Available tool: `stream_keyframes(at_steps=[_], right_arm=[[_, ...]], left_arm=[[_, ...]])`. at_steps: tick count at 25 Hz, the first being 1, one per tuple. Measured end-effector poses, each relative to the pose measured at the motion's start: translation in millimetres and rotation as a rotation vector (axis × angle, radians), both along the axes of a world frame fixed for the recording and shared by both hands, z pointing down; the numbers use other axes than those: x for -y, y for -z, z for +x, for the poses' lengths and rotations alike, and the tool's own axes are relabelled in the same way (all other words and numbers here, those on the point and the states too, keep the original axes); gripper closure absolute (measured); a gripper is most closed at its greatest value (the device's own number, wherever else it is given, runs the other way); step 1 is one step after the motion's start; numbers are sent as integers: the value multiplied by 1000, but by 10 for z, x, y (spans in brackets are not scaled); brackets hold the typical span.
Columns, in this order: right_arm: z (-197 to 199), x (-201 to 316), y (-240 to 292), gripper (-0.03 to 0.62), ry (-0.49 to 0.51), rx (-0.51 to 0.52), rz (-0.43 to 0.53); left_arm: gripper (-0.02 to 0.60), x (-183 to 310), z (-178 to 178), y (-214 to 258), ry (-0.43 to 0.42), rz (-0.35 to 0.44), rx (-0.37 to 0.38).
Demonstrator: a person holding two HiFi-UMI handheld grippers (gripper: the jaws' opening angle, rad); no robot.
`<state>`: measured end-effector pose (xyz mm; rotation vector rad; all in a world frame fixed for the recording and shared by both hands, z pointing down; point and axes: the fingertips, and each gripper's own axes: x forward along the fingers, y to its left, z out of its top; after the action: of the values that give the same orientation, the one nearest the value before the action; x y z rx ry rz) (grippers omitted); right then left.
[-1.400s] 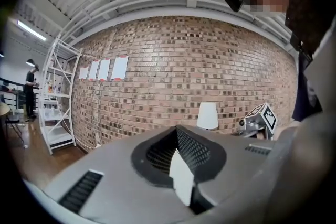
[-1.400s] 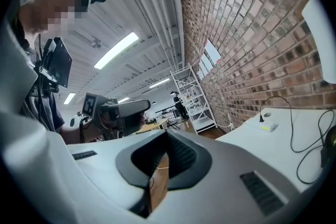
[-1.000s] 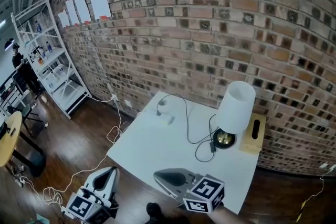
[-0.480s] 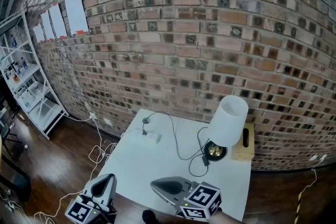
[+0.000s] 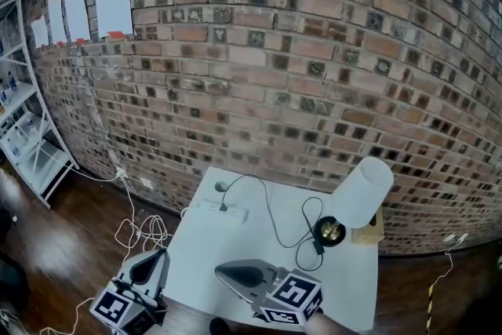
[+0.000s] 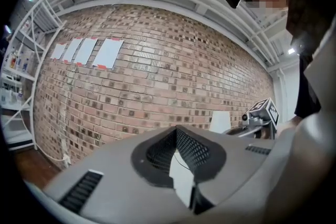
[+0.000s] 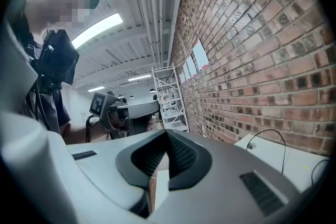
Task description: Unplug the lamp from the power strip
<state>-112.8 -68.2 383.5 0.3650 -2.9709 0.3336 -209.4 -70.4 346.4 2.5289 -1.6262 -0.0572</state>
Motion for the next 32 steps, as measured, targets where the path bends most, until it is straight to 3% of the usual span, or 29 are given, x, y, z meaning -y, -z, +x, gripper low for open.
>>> stream_keyframes(at_steps=[4,10,14,19,22,26,32], right_arm=[[-264,141,-40,594,-22,-33,9],[-387,325,-59,595,-65,-88,51],[-325,501,-50,594,-98,-121,79],[-262,780,-122,594,-84,-240,184],[-261,1021,-251,595,-69,-262,176],[-271,1343,-428,594,-63,-275,146],[-260,1715,-635,595,-68,-299,137]], left_arm=[[565,142,-329,-10,-9,10,-4],[565,401,-501,-170,-42,22,8],[565,593,-353,-184,-92,-3,14],[565,922,-228,-272,-111,-25,51],[565,1131,-203,-357,-94,-55,58],[565,1407,-243,-598,-91,-58,137],[565,1776,-76,-737,-113,-99,132]])
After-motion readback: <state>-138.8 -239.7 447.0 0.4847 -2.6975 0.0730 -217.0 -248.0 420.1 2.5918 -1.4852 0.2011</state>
